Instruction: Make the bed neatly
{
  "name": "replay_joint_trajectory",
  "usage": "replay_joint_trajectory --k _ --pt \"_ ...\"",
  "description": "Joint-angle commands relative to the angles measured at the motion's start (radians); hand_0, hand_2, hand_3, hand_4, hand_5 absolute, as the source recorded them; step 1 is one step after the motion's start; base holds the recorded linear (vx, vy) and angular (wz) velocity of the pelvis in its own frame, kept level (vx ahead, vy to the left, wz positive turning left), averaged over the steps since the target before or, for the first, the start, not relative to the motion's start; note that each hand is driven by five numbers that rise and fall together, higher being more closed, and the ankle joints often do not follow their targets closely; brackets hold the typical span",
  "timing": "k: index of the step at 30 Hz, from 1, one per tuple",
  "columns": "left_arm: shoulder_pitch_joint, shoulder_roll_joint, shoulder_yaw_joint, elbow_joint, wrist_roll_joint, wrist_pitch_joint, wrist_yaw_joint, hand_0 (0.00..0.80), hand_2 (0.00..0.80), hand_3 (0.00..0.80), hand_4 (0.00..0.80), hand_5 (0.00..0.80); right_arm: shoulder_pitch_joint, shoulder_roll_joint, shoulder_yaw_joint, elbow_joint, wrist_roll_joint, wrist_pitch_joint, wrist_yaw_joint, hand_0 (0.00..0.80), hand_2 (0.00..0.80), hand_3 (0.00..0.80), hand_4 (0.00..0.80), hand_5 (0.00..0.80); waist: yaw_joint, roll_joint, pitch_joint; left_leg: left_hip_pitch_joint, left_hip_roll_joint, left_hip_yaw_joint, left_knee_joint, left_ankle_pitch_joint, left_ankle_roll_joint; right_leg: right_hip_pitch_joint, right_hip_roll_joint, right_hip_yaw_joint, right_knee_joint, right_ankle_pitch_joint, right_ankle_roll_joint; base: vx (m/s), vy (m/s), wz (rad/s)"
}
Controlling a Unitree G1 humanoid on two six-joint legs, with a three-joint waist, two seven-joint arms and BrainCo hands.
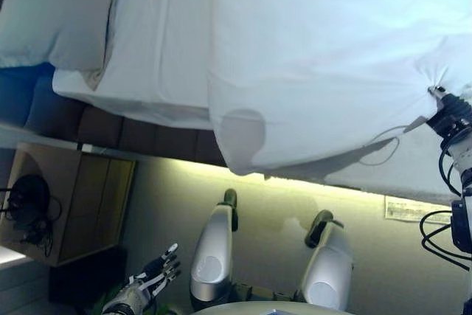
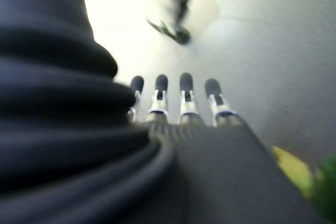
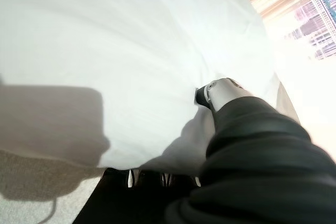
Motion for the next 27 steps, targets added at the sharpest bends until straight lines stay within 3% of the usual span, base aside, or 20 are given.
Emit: replay_joint_trajectory --k 1,5,10,16,23,27 --pt "-0.021 0.115 -0.022 -0.025 -0.071 -0.028 0.012 0.000 0.000 0.000 0.000 0.000 0.016 0.039 -0.042 -0.076 0.057 -0.033 0.050 0.800 0.800 0.800 0.800 0.800 -0.015 -0.082 -0.125 0.049 0.020 0.030 -0.063 0.056 0.029 0.134 0.001 -0.020 -0.165 0.082 0.007 0.074 -0.019 -0.01" --pt "-0.124 0.173 -0.036 -0.182 -0.119 -0.019 0.061 0.000 0.000 0.000 0.000 0.000 0.094 0.107 -0.037 -0.131 0.068 -0.032 0.035 0.800 0.800 0.800 0.800 0.800 -0.036 -0.104 -0.216 0.184 0.019 0.054 -0.184 0.082 0.024 0.281 0.043 -0.031 -0.323 0.122 0.023 0.145 -0.021 -0.03" --pt "-0.261 0.177 -0.128 -0.328 -0.152 -0.053 0.069 0.000 0.000 0.000 0.000 0.000 0.136 0.181 -0.004 -0.184 0.080 -0.028 0.004 0.800 0.800 0.800 0.800 0.800 -0.055 -0.122 -0.306 0.297 0.016 0.077 -0.309 0.110 0.023 0.381 0.078 -0.034 -0.439 0.163 0.028 0.115 0.007 -0.02" --pt "-0.410 0.136 -0.220 -0.340 -0.133 -0.020 0.010 0.000 0.000 0.000 0.000 0.000 0.113 0.247 0.056 -0.202 0.078 -0.033 0.008 0.800 0.800 0.800 0.800 0.800 -0.073 -0.137 -0.365 0.386 0.025 0.106 -0.426 0.137 0.013 0.452 0.094 -0.050 -0.540 0.207 0.043 0.066 -0.004 -0.12" --pt "-0.466 0.025 -0.293 -0.293 -0.204 0.128 -0.070 0.000 0.000 0.000 0.000 0.000 0.067 0.295 0.111 -0.209 0.055 -0.024 -0.009 0.800 0.800 0.800 0.800 0.800 -0.089 -0.160 -0.409 0.419 0.029 0.120 -0.480 0.144 0.003 0.481 0.112 -0.062 -0.615 0.236 0.051 0.067 -0.017 -0.10" --pt "-0.432 -0.064 -0.319 -0.249 -0.380 0.284 -0.121 0.000 0.000 0.000 0.000 0.000 0.063 0.327 0.122 -0.207 0.034 -0.013 -0.014 0.800 0.800 0.800 0.800 0.800 -0.101 -0.175 -0.418 0.431 0.044 0.142 -0.484 0.136 0.003 0.484 0.122 -0.047 -0.624 0.231 0.049 0.079 -0.025 -0.13"
